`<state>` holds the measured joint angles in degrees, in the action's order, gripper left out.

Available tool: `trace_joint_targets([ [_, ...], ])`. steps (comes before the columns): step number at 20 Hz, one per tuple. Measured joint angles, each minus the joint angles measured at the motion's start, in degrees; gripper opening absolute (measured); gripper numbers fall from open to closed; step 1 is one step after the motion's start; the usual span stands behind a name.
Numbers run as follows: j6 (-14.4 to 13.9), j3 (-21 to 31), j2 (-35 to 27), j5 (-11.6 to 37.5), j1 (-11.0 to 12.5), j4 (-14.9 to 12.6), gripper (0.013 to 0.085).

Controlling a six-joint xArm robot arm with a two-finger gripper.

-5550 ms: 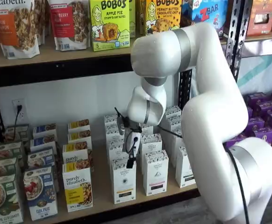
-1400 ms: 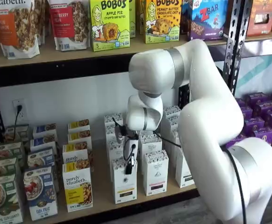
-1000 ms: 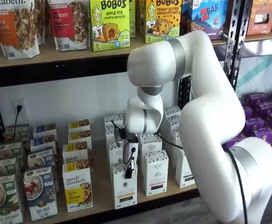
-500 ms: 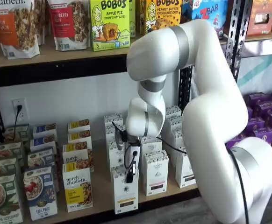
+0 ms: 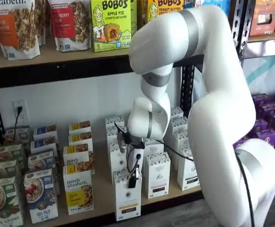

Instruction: Pick up the white box with a yellow strip in the middle, on the bottom shelf, the fourth box from the left

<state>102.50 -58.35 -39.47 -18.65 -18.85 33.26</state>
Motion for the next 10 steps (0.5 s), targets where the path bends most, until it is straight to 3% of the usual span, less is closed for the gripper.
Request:
trace_joint_targets([
  [10,2.56,11.62,10.31,3.62,-3.15,5.66,0.0490],
])
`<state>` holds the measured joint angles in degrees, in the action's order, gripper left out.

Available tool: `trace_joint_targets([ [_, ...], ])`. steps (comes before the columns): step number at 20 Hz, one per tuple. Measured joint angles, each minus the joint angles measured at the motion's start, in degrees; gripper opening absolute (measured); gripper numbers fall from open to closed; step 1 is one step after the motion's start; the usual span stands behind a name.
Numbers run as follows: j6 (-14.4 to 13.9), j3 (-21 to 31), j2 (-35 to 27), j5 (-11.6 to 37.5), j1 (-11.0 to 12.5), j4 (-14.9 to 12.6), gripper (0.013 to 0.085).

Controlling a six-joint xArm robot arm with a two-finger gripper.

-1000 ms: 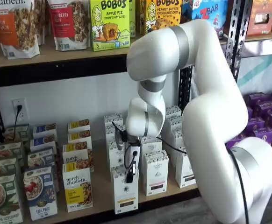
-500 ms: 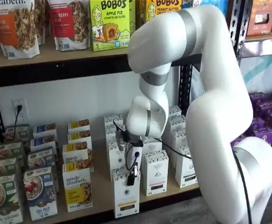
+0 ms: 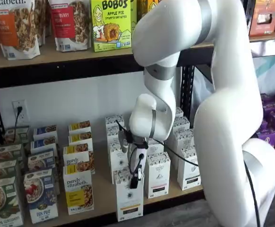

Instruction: Pick up the white box with a yellow strip in the middle, on the bottom shelf, the fourth box from the left

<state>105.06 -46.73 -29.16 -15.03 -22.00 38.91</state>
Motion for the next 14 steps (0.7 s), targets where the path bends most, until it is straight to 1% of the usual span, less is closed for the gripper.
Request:
trace_joint_targets([
  [2,0.27,1.85,1.94,0.15,-0.48,0.78,0.0490],
  [7,-0.05,5.68,6.53,-0.69,-1.18,1.37,0.0490],
  [12,0.48,9.11,10.50,0.14,-2.24,3.10,0.0490],
  [14,0.19,10.16,11.84,0.26,-2.52,3.16,0.0490],
])
